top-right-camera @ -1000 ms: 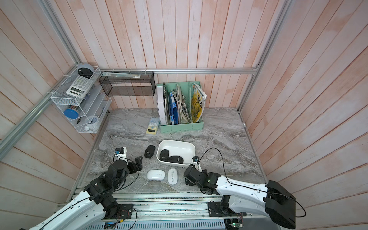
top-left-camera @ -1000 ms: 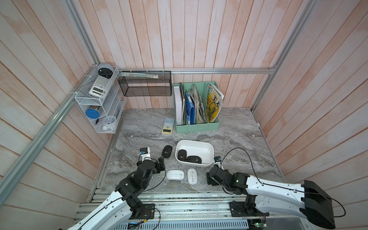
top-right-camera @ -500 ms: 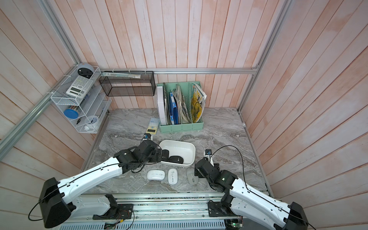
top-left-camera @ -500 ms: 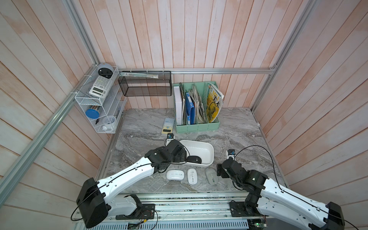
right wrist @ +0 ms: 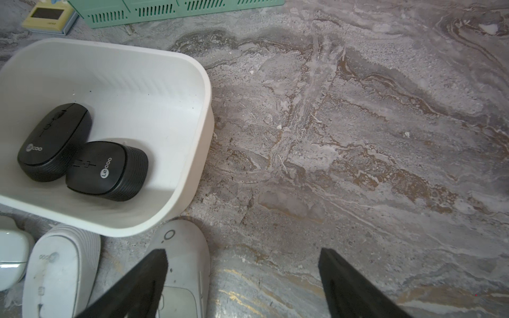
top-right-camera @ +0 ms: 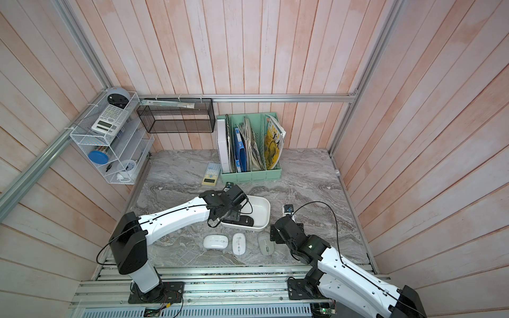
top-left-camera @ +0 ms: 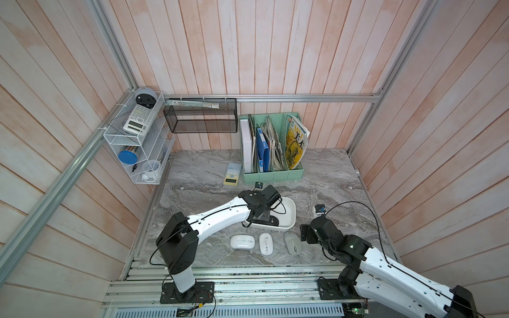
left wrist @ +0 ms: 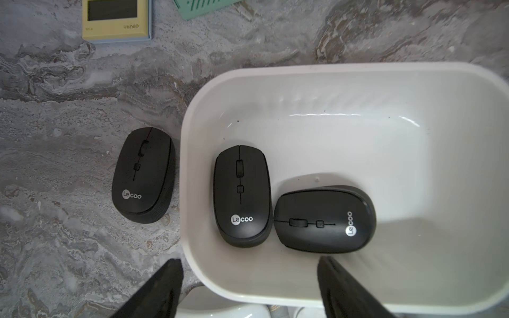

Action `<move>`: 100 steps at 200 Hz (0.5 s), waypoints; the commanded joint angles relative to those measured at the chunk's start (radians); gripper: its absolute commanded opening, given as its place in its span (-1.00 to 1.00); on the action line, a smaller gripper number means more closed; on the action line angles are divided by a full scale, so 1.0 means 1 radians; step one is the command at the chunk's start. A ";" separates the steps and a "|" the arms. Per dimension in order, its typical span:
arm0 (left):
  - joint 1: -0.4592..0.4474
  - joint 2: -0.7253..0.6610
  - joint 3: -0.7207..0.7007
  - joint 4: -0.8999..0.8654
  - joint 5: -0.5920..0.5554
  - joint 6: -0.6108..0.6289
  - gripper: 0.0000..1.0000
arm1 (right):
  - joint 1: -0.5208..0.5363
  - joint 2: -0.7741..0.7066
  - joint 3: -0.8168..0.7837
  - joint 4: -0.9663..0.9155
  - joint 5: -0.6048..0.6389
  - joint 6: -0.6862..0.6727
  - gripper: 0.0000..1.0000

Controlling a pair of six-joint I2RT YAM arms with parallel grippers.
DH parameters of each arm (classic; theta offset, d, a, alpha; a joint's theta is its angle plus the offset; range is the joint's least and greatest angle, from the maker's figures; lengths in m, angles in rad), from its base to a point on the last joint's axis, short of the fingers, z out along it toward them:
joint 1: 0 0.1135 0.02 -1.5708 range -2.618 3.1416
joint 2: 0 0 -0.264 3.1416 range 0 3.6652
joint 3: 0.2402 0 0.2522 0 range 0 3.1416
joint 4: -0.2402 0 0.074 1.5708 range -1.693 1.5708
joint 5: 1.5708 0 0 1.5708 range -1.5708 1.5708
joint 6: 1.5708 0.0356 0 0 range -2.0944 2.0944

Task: Take out the mouse from the storage box
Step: Pick up the mouse from the storage box.

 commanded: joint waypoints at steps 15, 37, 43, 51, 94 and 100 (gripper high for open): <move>0.002 0.103 0.078 -0.062 -0.015 -0.011 0.56 | -0.007 -0.008 -0.014 0.024 -0.019 -0.024 0.86; 0.015 0.149 0.100 -0.065 -0.015 -0.015 0.52 | -0.007 -0.011 -0.017 0.028 -0.023 -0.025 0.86; 0.020 0.160 0.105 -0.064 -0.014 -0.017 0.52 | -0.007 -0.011 -0.018 0.028 -0.024 -0.025 0.86; 0.028 0.173 0.109 -0.065 -0.012 -0.022 0.52 | -0.007 -0.011 -0.019 0.030 -0.028 -0.027 0.85; 0.059 0.235 0.132 -0.054 0.018 -0.021 0.46 | -0.007 -0.011 -0.020 0.036 -0.040 -0.035 0.86; 0.059 0.246 0.135 -0.053 0.026 -0.018 0.43 | -0.007 -0.012 -0.020 0.036 -0.040 -0.035 0.86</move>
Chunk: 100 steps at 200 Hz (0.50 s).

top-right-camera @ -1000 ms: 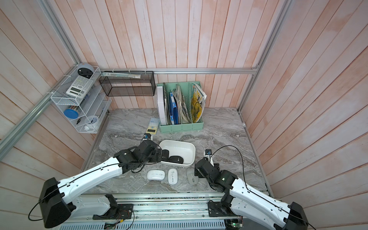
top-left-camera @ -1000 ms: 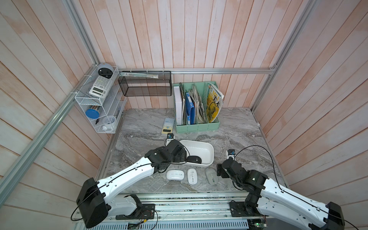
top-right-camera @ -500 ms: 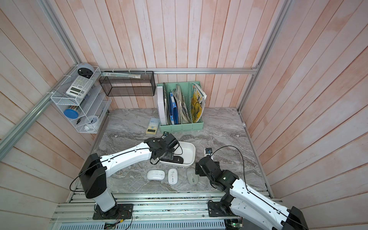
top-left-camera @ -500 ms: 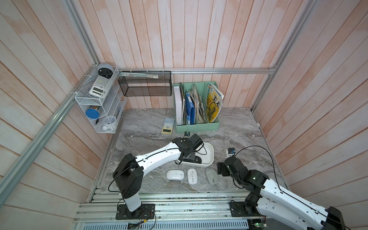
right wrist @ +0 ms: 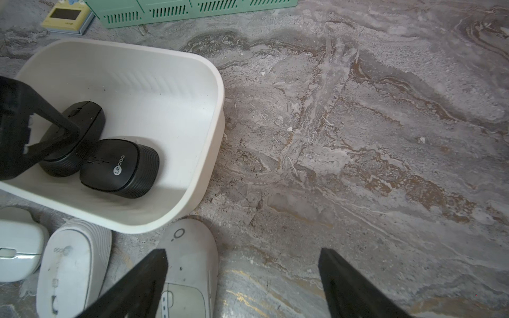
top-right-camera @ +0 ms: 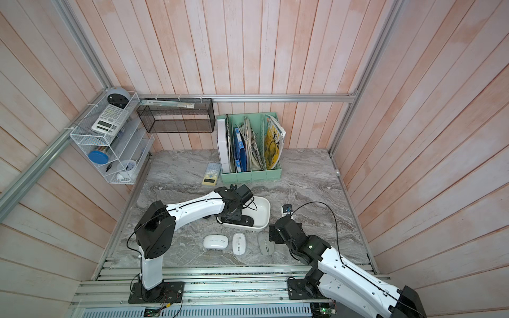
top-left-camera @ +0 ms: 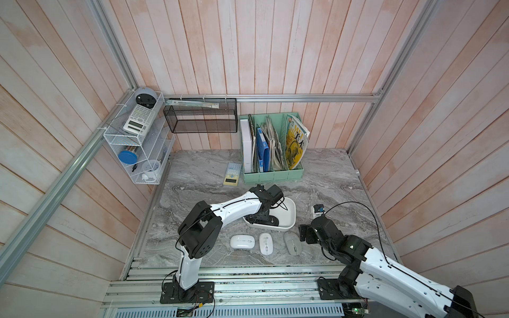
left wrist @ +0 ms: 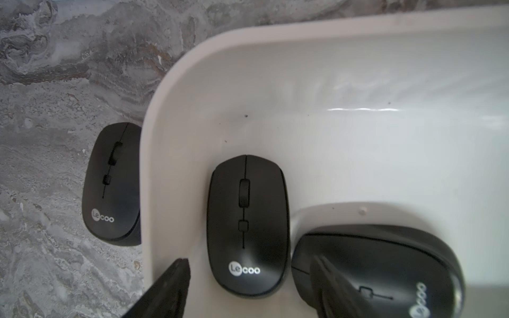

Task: Take out the mouse from the storage box
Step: Pick up the mouse from the storage box.

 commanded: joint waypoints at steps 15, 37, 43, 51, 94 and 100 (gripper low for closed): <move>0.007 0.069 0.047 -0.001 0.053 -0.001 0.38 | -0.006 -0.014 -0.014 0.012 -0.013 -0.016 0.86; 0.003 0.096 0.057 0.009 0.086 -0.004 0.37 | -0.005 -0.024 -0.019 0.011 -0.016 -0.016 0.86; 0.001 0.102 0.062 0.011 0.093 -0.004 0.36 | -0.006 -0.027 -0.019 0.012 -0.016 -0.016 0.86; -0.003 0.109 0.070 0.015 0.104 -0.005 0.35 | -0.006 -0.028 -0.019 0.013 -0.015 -0.018 0.86; -0.030 0.152 0.135 0.027 0.154 0.003 0.27 | -0.006 -0.025 -0.019 0.014 -0.019 -0.019 0.86; -0.034 0.152 0.140 0.032 0.156 0.005 0.27 | -0.006 -0.024 -0.018 0.014 -0.019 -0.019 0.86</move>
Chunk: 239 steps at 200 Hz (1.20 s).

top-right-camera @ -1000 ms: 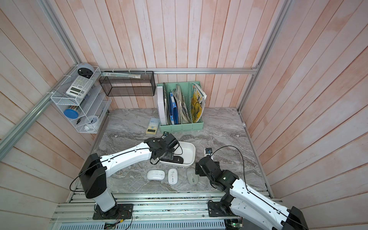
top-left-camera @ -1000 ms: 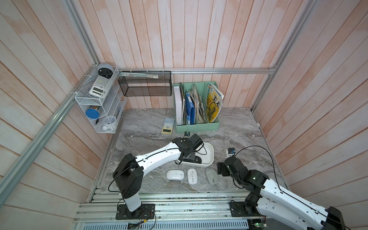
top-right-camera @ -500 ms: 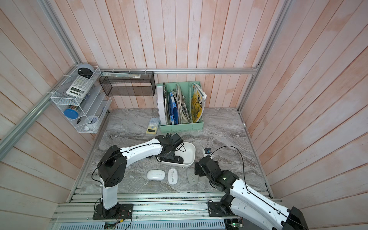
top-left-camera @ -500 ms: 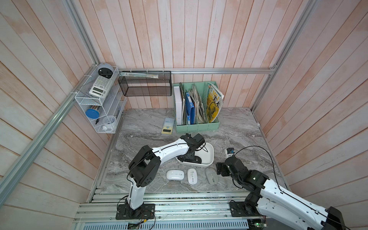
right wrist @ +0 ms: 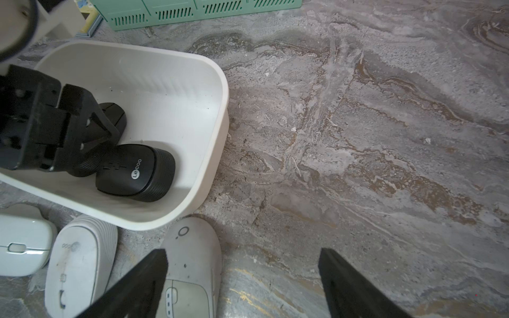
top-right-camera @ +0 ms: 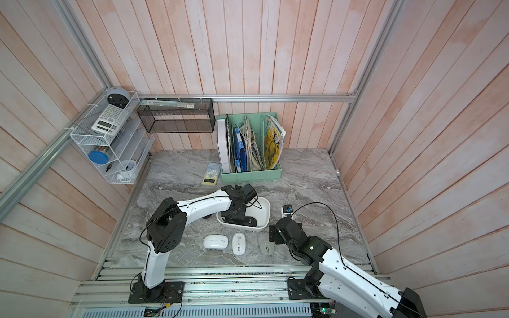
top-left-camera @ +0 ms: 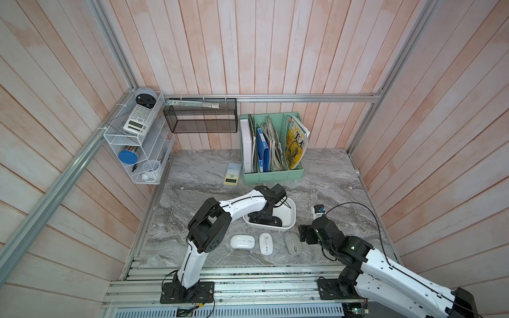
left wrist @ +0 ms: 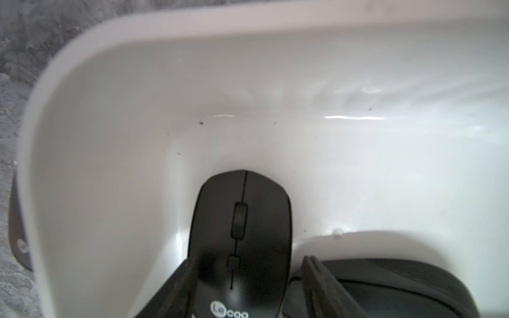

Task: Take out the mouse from the storage box
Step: Pick up the mouse from the storage box.

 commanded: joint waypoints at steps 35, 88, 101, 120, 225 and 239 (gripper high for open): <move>-0.023 -0.007 0.016 0.026 0.012 0.008 0.37 | -0.006 -0.008 -0.013 0.011 -0.011 -0.016 0.86; 0.008 -0.068 -0.045 0.046 -0.002 0.093 0.63 | -0.006 -0.008 -0.015 0.010 -0.013 -0.018 0.85; 0.012 -0.052 -0.047 0.046 0.023 0.116 0.64 | -0.006 -0.012 -0.015 0.012 -0.011 -0.018 0.86; 0.015 -0.023 -0.045 0.045 0.050 0.140 0.68 | -0.006 -0.018 -0.016 0.010 -0.008 -0.016 0.86; 0.016 0.086 -0.015 0.067 0.079 0.141 0.27 | -0.006 -0.019 -0.018 0.009 -0.005 -0.015 0.86; 0.016 0.079 -0.016 0.075 0.072 0.133 0.12 | -0.006 -0.022 -0.018 0.010 -0.003 -0.015 0.86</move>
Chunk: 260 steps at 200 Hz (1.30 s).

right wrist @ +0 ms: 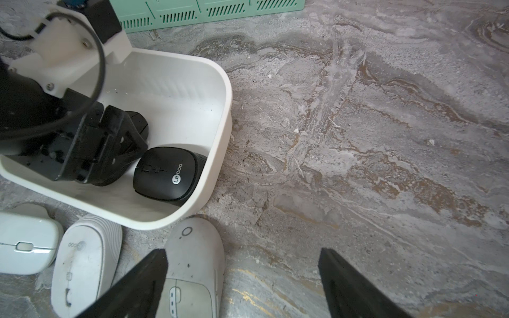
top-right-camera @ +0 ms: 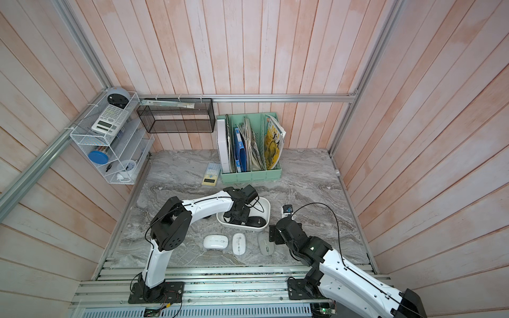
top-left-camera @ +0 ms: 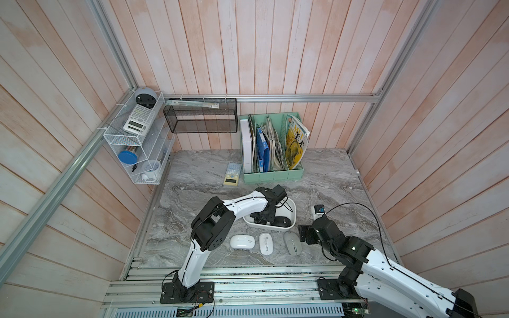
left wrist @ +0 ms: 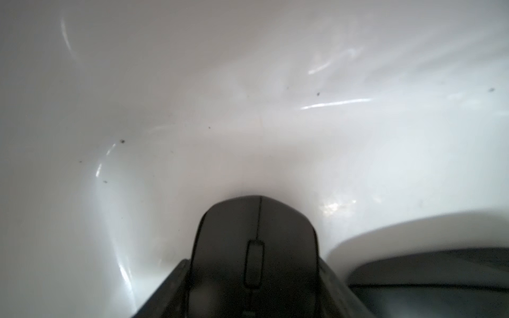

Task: Take out the mouse from the storage box
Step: Pick up the mouse from the storage box.

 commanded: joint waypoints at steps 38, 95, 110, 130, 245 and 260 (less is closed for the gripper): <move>0.000 -0.004 -0.004 0.017 -0.024 -0.026 -0.01 | -0.006 -0.018 -0.017 0.002 0.006 -0.013 0.86; -0.006 -0.061 -0.003 0.009 -0.040 -0.038 -0.05 | -0.006 -0.031 -0.020 -0.003 0.013 -0.008 0.86; -0.008 -0.086 -0.007 0.010 -0.044 -0.046 -0.05 | -0.006 -0.033 -0.022 -0.003 0.016 -0.008 0.86; -0.010 -0.121 -0.018 0.011 -0.046 -0.058 -0.05 | -0.006 -0.038 -0.020 -0.008 0.020 -0.007 0.85; -0.015 -0.319 -0.147 0.040 -0.045 -0.110 -0.05 | -0.036 -0.047 0.019 -0.104 0.089 0.028 0.86; -0.019 -0.331 -0.159 0.048 -0.043 -0.111 -0.05 | -0.051 -0.049 0.030 -0.117 0.090 0.033 0.85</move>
